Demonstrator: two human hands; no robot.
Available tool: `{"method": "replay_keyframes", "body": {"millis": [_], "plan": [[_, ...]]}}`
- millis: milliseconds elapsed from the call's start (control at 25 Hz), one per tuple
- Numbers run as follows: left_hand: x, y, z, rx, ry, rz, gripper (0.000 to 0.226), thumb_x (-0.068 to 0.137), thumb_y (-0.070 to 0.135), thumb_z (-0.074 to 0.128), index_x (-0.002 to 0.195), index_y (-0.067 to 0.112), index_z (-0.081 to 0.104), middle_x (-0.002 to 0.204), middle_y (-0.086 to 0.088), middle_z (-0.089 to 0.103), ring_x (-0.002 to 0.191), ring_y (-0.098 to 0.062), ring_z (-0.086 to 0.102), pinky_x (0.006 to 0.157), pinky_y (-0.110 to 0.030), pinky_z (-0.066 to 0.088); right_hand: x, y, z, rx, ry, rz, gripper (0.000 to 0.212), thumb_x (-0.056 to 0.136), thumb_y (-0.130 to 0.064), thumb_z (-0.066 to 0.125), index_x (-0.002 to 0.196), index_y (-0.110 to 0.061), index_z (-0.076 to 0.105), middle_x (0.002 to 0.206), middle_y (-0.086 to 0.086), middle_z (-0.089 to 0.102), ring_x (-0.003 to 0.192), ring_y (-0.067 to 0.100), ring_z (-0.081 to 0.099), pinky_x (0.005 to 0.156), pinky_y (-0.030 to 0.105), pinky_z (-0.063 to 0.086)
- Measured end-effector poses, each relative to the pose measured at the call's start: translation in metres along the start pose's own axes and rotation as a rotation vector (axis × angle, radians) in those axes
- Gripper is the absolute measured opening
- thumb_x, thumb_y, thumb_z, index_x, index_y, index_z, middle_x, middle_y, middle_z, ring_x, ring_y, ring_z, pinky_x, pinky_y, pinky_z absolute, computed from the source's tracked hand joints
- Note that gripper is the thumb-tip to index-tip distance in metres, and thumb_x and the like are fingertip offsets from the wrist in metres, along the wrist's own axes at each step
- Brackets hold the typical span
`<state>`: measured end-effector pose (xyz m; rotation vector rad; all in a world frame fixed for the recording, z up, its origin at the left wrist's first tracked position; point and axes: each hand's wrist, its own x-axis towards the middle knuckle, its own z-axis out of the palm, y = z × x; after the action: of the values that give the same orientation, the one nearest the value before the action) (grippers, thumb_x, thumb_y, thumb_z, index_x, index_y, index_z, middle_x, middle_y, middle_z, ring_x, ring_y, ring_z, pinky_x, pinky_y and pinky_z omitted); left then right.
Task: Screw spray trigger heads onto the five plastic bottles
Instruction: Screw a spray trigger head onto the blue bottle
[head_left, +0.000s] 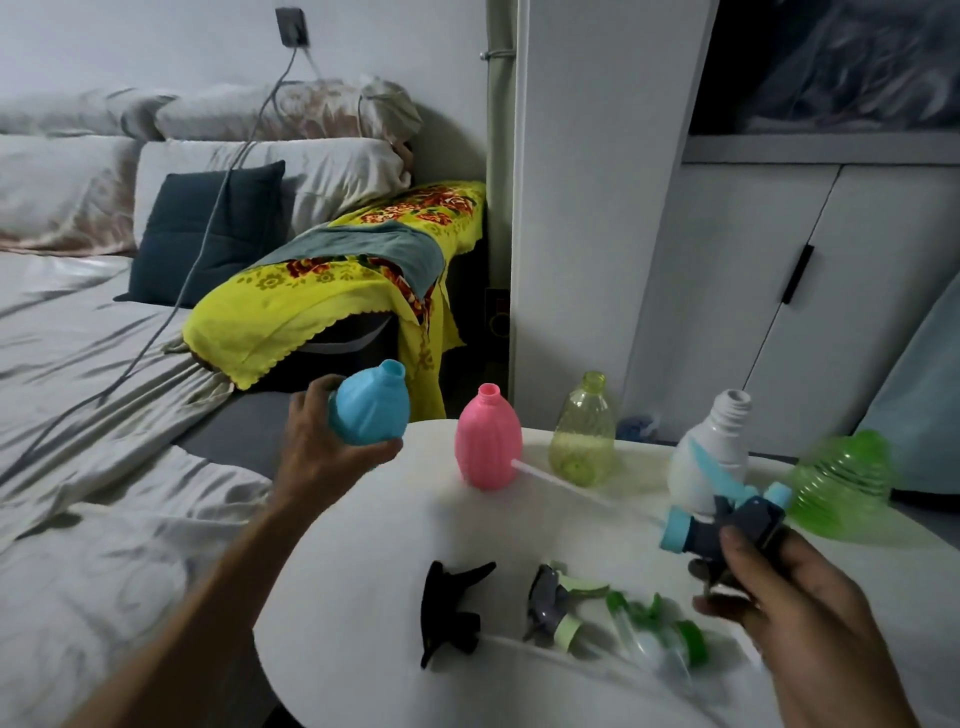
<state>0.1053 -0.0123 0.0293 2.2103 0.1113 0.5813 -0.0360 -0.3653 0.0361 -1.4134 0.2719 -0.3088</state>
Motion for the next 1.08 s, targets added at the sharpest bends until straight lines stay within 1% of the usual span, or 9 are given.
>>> {"method": "replay_keyframes", "body": {"millis": [80,120,200,240,320,520,680,840,1080], "plan": [[-0.022,0.024,-0.027,0.237,0.006,0.219,0.096,0.047,0.037,0.093,0.129,0.018,0.047,0.121,-0.011,0.05,0.105,-0.029,0.048,0.084,-0.04,0.046,-0.001,-0.011,-0.009,0.008,0.043,-0.126,0.018,0.088,-0.022,0.065,0.103,-0.015,0.072,0.077,0.001,0.078,0.061,0.009,0.07,0.051,0.021,0.057],[-0.038,0.035,-0.036,0.33,0.021,0.318,0.097,0.046,0.044,0.087,0.13,0.018,0.047,0.123,-0.01,0.052,0.107,-0.029,0.047,0.086,-0.038,0.041,-0.003,-0.018,-0.015,-0.019,0.056,-0.197,0.028,0.083,-0.036,0.069,0.105,-0.02,0.073,0.081,0.001,0.079,0.063,0.009,0.07,0.055,0.02,0.057],[-0.073,0.052,-0.045,0.413,0.031,0.449,0.094,0.046,0.047,0.079,0.13,0.017,0.049,0.128,-0.008,0.055,0.113,-0.03,0.048,0.092,-0.033,0.034,-0.007,-0.031,-0.023,-0.125,0.051,-0.309,0.047,0.073,-0.061,0.071,0.107,-0.029,0.072,0.087,-0.002,0.079,0.065,0.009,0.071,0.059,0.019,0.057],[-0.086,0.059,-0.045,0.41,0.006,0.481,0.093,0.047,0.045,0.079,0.131,0.016,0.05,0.129,-0.007,0.056,0.114,-0.031,0.05,0.095,-0.032,0.033,-0.009,-0.035,-0.026,-0.151,0.03,-0.346,0.05,0.072,-0.066,0.07,0.107,-0.031,0.072,0.087,-0.003,0.079,0.065,0.009,0.07,0.061,0.018,0.056],[-0.101,0.066,-0.04,0.401,-0.047,0.513,0.091,0.049,0.04,0.085,0.131,0.013,0.053,0.129,-0.007,0.057,0.115,-0.033,0.051,0.098,-0.035,0.035,-0.011,-0.037,-0.026,-0.154,-0.024,-0.396,0.047,0.074,-0.065,0.069,0.105,-0.03,0.072,0.083,-0.003,0.078,0.063,0.008,0.068,0.064,0.016,0.055],[-0.104,0.067,-0.032,0.368,-0.084,0.488,0.093,0.047,0.032,0.092,0.13,0.01,0.056,0.128,-0.007,0.058,0.115,-0.032,0.049,0.094,-0.036,0.039,-0.011,-0.033,-0.019,-0.145,-0.055,-0.463,0.022,0.081,-0.04,0.066,0.101,-0.033,0.073,0.079,-0.006,0.077,0.062,0.006,0.066,0.064,0.013,0.053],[-0.102,0.068,-0.029,0.348,-0.097,0.466,0.094,0.047,0.033,0.093,0.13,0.011,0.055,0.128,-0.007,0.058,0.115,-0.032,0.049,0.093,-0.035,0.037,-0.005,-0.037,-0.025,-0.107,-0.032,-0.412,0.029,0.078,-0.046,0.067,0.101,-0.03,0.074,0.078,-0.003,0.077,0.061,0.009,0.065,0.062,0.015,0.054],[-0.111,0.079,-0.022,0.31,-0.144,0.514,0.092,0.05,0.038,0.09,0.132,0.015,0.055,0.129,-0.002,0.056,0.116,-0.028,0.046,0.094,-0.032,0.037,-0.01,-0.026,-0.011,-0.102,-0.151,-0.383,0.026,0.076,-0.037,0.069,0.1,-0.032,0.075,0.088,-0.009,0.079,0.074,0.003,0.071,0.068,0.012,0.053],[-0.13,0.097,-0.001,0.297,-0.207,0.633,0.09,0.057,0.052,0.079,0.136,0.017,0.054,0.132,-0.002,0.056,0.115,-0.029,0.046,0.095,-0.036,0.042,-0.016,-0.011,0.002,-0.189,-0.256,-0.392,0.017,0.083,-0.028,0.074,0.1,-0.028,0.072,0.093,-0.001,0.078,0.082,0.019,0.072,0.072,0.024,0.057]]}}
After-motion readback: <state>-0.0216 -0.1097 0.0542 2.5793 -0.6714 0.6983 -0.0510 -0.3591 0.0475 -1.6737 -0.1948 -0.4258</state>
